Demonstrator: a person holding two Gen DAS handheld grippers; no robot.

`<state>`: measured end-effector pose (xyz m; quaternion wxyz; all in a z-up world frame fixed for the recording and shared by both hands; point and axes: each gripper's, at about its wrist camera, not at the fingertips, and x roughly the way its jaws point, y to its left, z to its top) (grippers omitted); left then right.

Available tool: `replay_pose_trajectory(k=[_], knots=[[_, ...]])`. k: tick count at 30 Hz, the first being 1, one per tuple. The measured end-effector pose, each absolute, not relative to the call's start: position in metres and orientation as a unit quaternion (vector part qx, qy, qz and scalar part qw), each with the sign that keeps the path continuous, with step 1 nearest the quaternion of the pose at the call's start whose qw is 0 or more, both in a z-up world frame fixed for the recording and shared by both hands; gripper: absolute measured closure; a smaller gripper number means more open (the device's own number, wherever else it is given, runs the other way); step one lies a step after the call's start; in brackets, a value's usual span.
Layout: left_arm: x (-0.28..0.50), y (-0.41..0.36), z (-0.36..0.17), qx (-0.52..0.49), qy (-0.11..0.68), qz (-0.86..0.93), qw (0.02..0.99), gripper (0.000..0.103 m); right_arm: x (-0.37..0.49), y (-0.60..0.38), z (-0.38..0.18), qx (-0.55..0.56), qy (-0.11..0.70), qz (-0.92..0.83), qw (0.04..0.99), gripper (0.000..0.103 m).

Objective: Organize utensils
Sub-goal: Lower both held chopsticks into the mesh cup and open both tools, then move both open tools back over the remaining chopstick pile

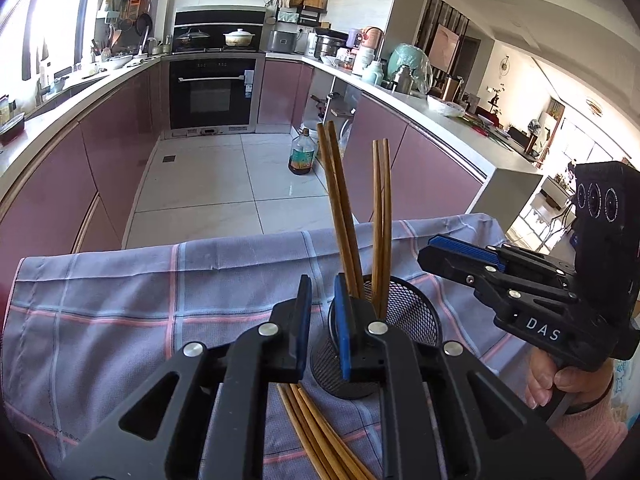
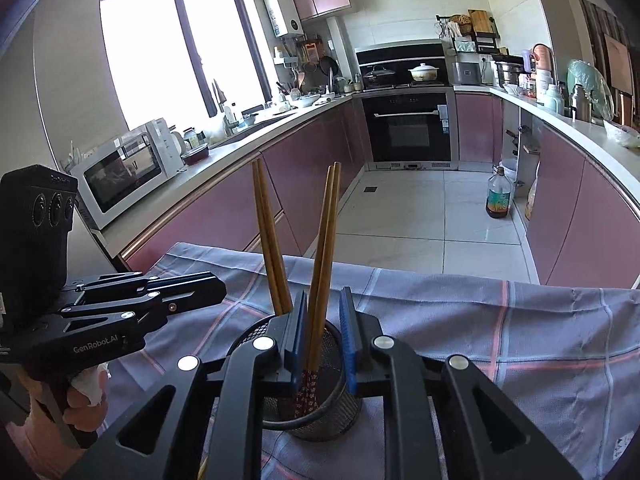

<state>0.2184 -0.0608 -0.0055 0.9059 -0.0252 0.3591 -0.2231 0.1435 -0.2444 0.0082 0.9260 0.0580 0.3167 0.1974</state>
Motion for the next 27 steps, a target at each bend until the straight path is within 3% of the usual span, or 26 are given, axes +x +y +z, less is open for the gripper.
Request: replay_pose_trajectory(k=[16,27], knots=[[0.158,-0.035,-0.012,-0.003,0.322,-0.203,0.925,0.080,0.087,-0.225,0.010,0.039,0.294,0.258,0.920,0.079],[0.128,-0.016,-0.057,-0.016,0.365,-0.194,0.910,0.080,0.066,-0.203,-0.045,0.032,0.365,0.283,0.886,0.078]])
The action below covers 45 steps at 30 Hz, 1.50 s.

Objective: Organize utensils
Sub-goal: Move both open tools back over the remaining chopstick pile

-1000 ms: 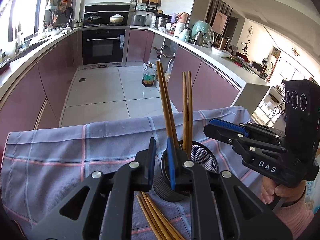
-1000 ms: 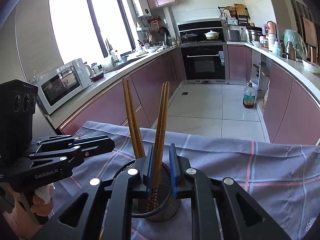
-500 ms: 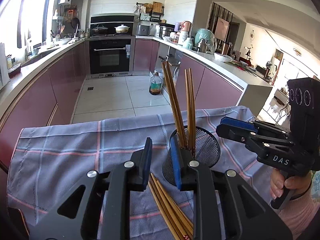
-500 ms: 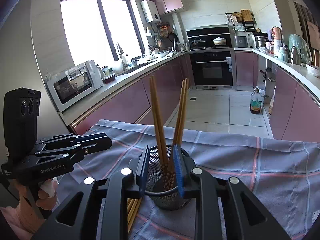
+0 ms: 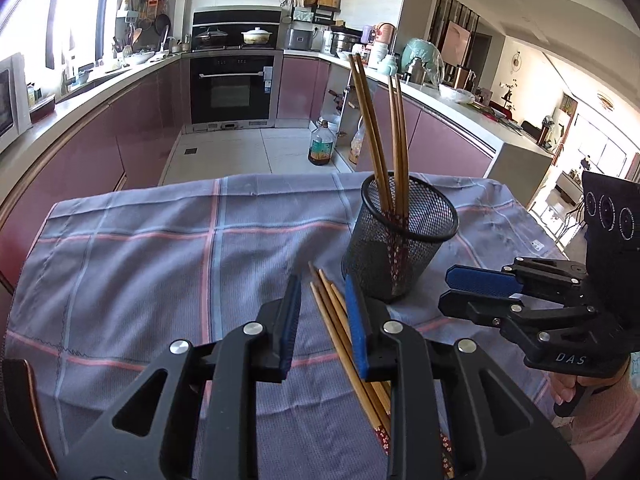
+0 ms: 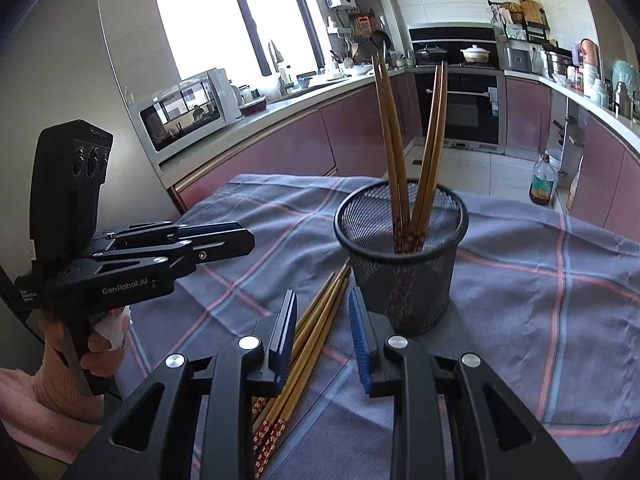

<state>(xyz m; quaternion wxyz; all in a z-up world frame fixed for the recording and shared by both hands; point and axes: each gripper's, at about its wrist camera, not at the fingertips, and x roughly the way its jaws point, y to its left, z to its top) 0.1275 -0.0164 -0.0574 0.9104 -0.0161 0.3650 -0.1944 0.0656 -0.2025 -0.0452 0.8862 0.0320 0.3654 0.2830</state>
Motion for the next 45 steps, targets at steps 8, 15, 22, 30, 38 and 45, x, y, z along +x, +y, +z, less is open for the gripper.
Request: replay_pose_trajectory(k=[8,15,22,30,38,45], knots=[[0.117,-0.013,-0.093,-0.025,0.403,-0.193,0.894,0.080,0.060,-0.193,-0.071,0.034,0.404,0.282,0.869,0.078],[0.113,-0.023,-0.108,-0.020,0.420,-0.193,0.887,0.080,0.059,-0.182,-0.089,0.028,0.429,0.283,0.857,0.085],[0.111,-0.029,-0.116,-0.017,0.426,-0.201,0.882,0.080,0.060,-0.175,-0.097,0.021,0.441,0.278,0.853,0.092],[0.112,-0.037,-0.122,-0.007,0.432,-0.210,0.877,0.080,0.061,-0.173,-0.095,0.012,0.442,0.271,0.855,0.092],[0.116,-0.049,-0.134,0.012,0.448,-0.211,0.868,0.078,0.063,-0.176,-0.097,0.006,0.447,0.259,0.856,0.091],[0.120,-0.048,-0.139,0.016,0.452,-0.206,0.868,0.075,0.064,-0.177,-0.098,0.007,0.446,0.259,0.857,0.092]])
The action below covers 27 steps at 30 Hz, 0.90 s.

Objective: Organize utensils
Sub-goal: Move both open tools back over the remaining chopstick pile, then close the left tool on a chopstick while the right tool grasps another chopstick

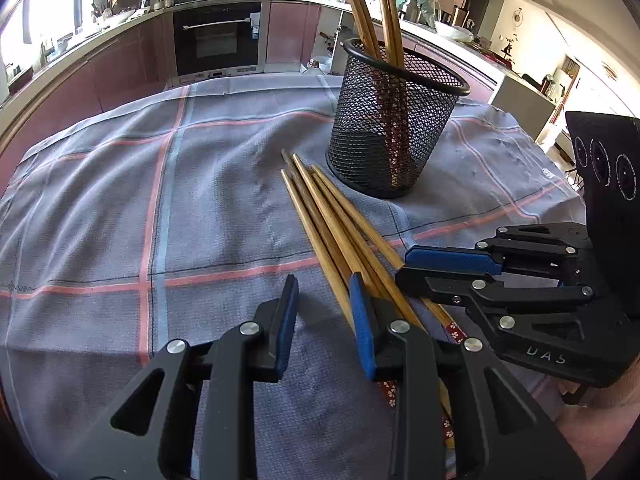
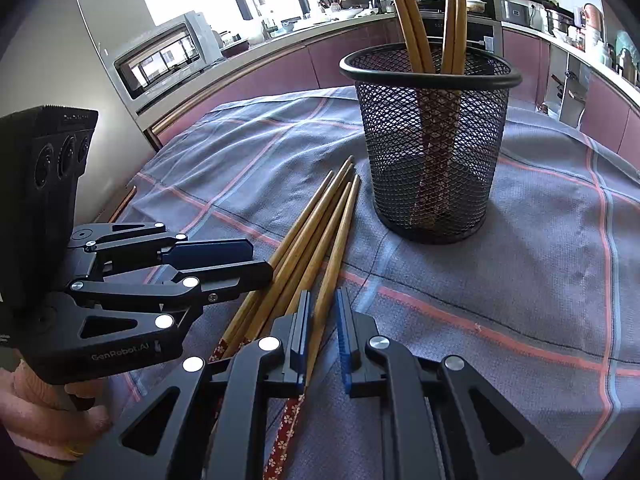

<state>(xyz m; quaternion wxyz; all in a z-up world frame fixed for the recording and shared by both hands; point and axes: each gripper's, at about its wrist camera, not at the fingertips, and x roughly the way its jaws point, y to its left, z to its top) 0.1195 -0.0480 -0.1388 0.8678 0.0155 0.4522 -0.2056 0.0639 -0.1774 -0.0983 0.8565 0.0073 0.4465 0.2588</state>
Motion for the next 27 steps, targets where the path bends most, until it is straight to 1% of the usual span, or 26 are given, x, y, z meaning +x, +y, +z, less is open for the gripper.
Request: replay_pose_trajectory(k=[7,10,16,21,23,25,27], knots=[[0.118,-0.044,-0.140,0.024,0.454,-0.200,0.868,0.075,0.064,-0.178,-0.098,0.008,0.445,0.256,0.858,0.092],[0.120,-0.043,-0.140,0.030,0.454,-0.194,0.869,0.073,0.065,-0.178,-0.098,0.007,0.445,0.253,0.859,0.092],[0.131,-0.045,-0.140,0.041,0.454,-0.183,0.871,0.072,0.069,-0.170,-0.098,-0.012,0.439,0.243,0.865,0.092],[0.136,-0.046,-0.142,0.045,0.456,-0.182,0.870,0.077,0.075,-0.164,-0.098,-0.025,0.436,0.233,0.869,0.091],[0.135,-0.046,-0.142,0.050,0.457,-0.180,0.870,0.084,0.077,-0.162,-0.098,-0.028,0.436,0.232,0.869,0.091],[0.135,-0.044,-0.142,0.046,0.460,-0.180,0.868,0.088,0.077,-0.161,-0.098,-0.030,0.436,0.231,0.870,0.091],[0.135,-0.042,-0.142,0.040,0.461,-0.181,0.868,0.088,0.077,-0.160,-0.098,-0.035,0.435,0.230,0.870,0.091]])
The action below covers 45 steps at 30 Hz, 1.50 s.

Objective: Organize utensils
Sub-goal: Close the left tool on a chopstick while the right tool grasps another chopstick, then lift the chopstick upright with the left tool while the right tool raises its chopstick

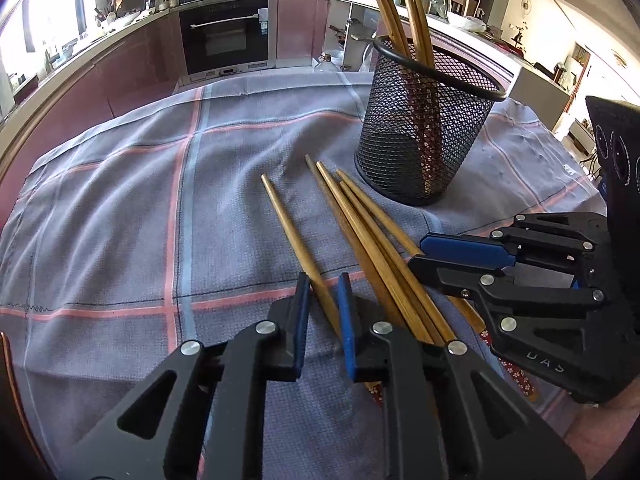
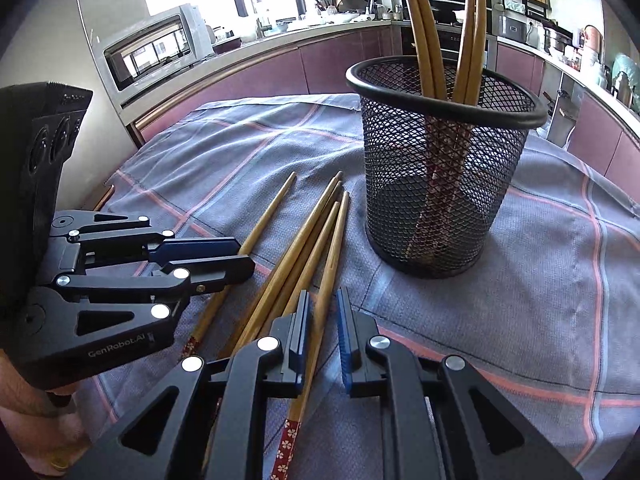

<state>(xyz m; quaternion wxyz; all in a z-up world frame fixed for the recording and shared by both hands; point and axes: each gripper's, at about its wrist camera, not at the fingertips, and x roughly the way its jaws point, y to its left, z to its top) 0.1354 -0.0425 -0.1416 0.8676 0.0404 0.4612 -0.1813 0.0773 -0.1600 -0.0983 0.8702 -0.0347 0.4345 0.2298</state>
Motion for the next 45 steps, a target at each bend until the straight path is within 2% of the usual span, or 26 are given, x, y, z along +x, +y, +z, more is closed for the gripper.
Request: replay_pose_trajectory(k=[13,20,27,45], knots=[[0.154,-0.037,-0.142,0.030,0.466,-0.162,0.869,0.084,0.079,-0.169,-0.097,-0.006,0.440,0.241,0.865,0.097],[0.151,-0.040,-0.141,0.029,0.460,-0.144,0.876,0.094,0.073,-0.176,-0.085,0.005,0.425,0.256,0.868,0.098],[0.142,-0.035,-0.134,0.016,0.453,-0.144,0.879,0.096,0.063,-0.189,-0.070,0.017,0.404,0.273,0.873,0.098],[0.096,-0.004,-0.047,-0.042,0.365,-0.218,0.904,0.096,0.044,-0.219,-0.013,0.056,0.322,0.284,0.902,0.098]])
